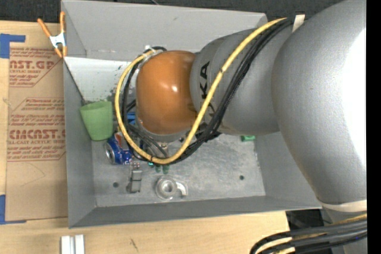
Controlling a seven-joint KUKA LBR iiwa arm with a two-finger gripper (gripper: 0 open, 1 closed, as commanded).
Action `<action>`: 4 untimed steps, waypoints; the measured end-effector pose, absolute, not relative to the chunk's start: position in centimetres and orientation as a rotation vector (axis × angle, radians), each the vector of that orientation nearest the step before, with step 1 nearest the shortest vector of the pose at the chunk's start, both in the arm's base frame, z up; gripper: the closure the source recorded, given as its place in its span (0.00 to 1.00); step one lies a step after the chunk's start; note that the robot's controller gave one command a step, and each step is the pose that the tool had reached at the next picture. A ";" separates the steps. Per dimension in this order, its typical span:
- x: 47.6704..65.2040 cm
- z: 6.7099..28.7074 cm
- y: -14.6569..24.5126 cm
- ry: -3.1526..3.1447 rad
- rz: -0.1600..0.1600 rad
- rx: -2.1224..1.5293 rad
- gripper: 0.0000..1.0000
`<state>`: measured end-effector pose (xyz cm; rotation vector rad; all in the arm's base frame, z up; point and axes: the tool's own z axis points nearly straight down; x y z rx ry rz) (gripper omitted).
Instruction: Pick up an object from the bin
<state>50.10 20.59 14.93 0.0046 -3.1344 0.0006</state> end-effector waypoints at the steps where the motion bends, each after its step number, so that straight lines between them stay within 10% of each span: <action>1: 55.3 6.9 16.2 -3.143 -0.008 -0.171 0.00; 2: 57.1 7.1 21.9 -3.055 0.003 0.728 0.00; 4: 57.4 6.4 23.9 -3.060 0.024 0.431 0.00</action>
Offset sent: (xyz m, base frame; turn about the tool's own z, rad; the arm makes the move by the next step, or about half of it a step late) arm 0.0498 -0.0451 -0.0793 0.1108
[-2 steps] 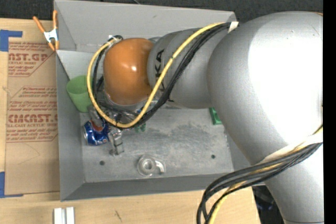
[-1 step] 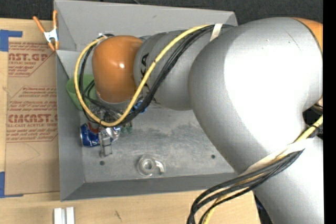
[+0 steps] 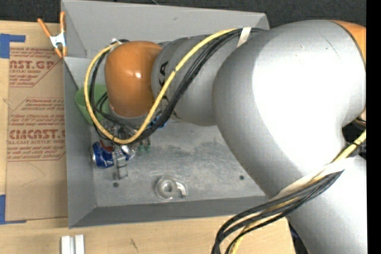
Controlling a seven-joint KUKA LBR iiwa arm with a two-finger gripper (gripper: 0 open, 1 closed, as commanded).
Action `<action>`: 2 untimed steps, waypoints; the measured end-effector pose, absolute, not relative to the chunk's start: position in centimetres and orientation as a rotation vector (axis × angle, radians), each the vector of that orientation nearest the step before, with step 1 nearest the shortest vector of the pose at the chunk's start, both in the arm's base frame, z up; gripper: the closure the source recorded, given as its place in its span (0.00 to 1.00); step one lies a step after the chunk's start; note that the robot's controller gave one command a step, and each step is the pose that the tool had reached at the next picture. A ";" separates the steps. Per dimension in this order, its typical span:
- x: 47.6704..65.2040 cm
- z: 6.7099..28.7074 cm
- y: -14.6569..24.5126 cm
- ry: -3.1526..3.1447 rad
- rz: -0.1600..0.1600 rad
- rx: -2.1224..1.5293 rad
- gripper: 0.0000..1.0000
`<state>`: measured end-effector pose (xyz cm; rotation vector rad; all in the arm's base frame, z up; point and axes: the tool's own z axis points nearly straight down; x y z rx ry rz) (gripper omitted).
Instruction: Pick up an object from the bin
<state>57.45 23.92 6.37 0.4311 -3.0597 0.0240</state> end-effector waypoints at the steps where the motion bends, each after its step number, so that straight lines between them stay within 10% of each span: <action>1: 57.4 6.4 23.9 -3.056 0.024 0.429 0.00; 2: 57.8 6.9 23.9 -3.066 0.022 0.431 1.00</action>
Offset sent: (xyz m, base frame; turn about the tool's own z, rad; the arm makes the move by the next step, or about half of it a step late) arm 0.0000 0.0000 0.0000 0.0000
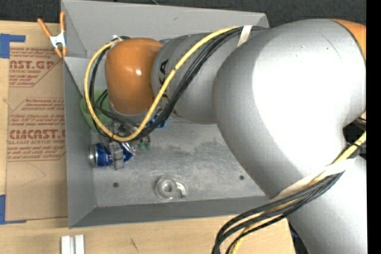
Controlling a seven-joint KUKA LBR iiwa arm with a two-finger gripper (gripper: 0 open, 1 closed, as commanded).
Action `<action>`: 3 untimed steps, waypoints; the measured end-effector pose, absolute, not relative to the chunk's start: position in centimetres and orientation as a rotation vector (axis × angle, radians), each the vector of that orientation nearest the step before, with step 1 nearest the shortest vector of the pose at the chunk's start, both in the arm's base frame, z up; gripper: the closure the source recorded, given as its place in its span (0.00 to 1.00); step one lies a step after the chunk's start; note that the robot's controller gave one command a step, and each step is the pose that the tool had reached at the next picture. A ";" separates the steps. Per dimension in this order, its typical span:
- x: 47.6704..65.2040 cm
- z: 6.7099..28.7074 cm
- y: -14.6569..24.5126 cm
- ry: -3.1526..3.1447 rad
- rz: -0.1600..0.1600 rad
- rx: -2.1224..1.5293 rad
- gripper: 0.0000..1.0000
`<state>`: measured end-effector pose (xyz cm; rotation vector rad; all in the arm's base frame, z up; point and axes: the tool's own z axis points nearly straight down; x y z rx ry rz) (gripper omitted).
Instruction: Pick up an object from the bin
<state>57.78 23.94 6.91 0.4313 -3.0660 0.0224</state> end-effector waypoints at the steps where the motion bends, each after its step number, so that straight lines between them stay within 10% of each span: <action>1: 57.9 9.5 24.0 -3.116 -0.002 0.439 1.00; 3: 58.2 16.9 24.2 -3.118 -0.003 0.440 1.00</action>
Offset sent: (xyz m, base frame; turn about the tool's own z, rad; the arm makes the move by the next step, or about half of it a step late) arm 0.0000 0.0000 0.0241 -0.0002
